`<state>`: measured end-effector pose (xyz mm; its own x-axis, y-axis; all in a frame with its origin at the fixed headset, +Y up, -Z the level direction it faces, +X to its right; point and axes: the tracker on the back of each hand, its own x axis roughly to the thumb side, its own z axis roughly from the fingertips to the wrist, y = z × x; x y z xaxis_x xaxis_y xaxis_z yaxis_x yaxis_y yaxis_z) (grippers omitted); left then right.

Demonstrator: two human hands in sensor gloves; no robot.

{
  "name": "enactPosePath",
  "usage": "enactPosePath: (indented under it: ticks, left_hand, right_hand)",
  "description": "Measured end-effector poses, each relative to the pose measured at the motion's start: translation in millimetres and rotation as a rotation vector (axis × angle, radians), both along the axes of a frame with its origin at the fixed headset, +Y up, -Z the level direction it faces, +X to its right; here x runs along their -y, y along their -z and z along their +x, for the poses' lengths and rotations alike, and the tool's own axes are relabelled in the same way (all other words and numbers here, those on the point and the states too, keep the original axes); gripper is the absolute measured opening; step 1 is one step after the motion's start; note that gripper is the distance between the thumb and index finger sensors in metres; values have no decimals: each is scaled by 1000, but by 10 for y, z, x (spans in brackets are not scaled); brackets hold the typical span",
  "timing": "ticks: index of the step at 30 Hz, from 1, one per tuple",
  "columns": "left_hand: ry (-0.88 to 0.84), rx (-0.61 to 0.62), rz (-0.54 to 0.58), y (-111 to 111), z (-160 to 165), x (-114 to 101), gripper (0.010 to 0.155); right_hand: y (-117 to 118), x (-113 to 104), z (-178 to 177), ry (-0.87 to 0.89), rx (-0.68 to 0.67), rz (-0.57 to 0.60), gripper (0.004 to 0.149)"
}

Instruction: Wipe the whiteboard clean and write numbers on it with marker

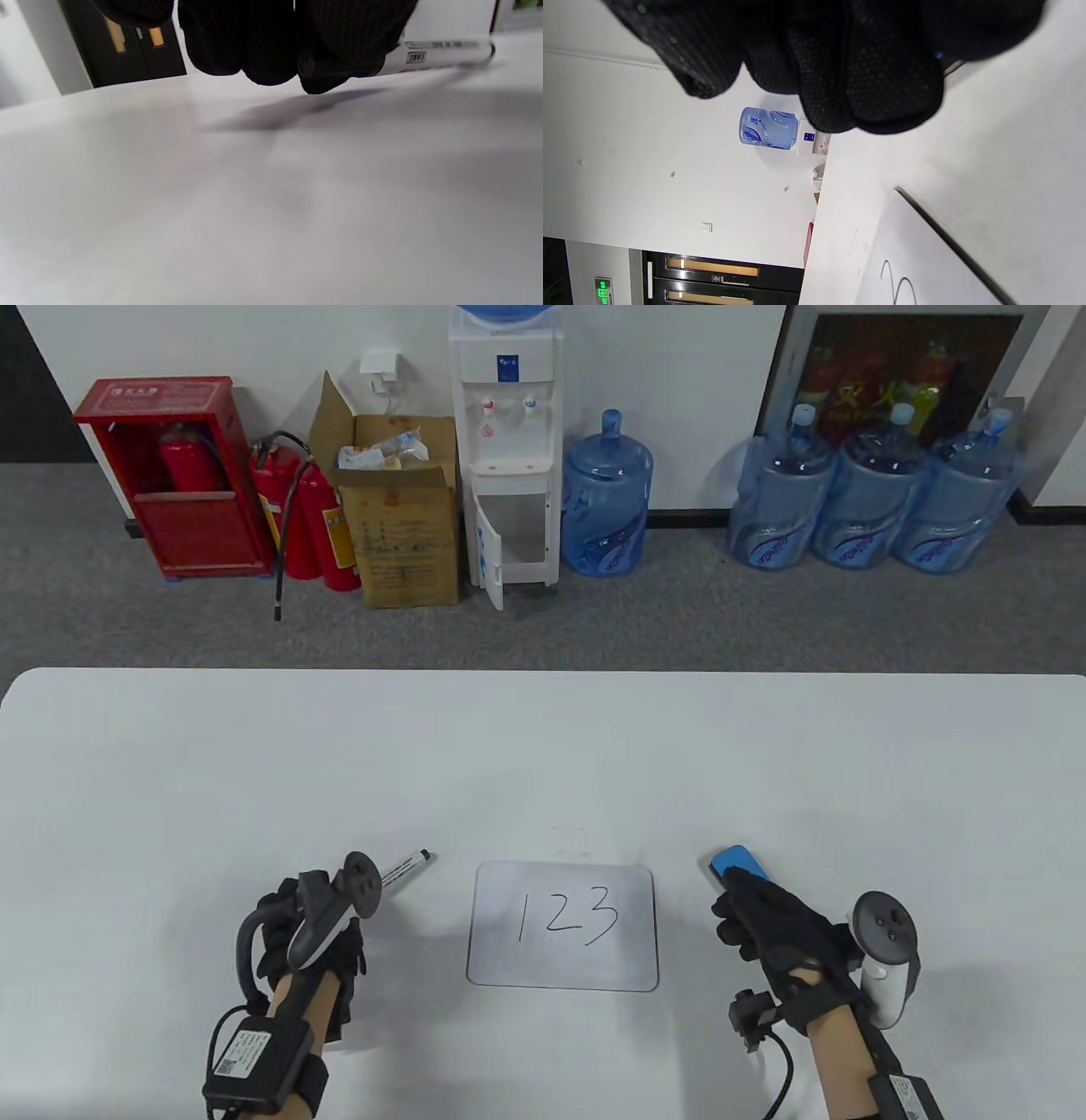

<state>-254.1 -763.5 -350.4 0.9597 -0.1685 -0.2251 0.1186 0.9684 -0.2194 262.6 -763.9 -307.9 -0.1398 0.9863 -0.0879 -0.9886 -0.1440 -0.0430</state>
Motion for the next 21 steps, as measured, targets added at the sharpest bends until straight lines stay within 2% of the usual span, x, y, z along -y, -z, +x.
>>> enactPosePath:
  ticks: [7,14,18,21]
  left_hand:
    - [93,29,-31,54,108,2,45]
    - [60,21,-25,36,64,-29,45]
    - [34,18,-5,16,31,-111,50]
    - [4,31,38,-12,51,-255,53]
  right_hand:
    - [-5,-1,0,-8,-5,-14,58]
    - [-8,5,2,-12,-8,-26,59]
    - [-12,7,9,-7,-4,-35,60]
    - [-11,4,19,-4,0,-37,60]
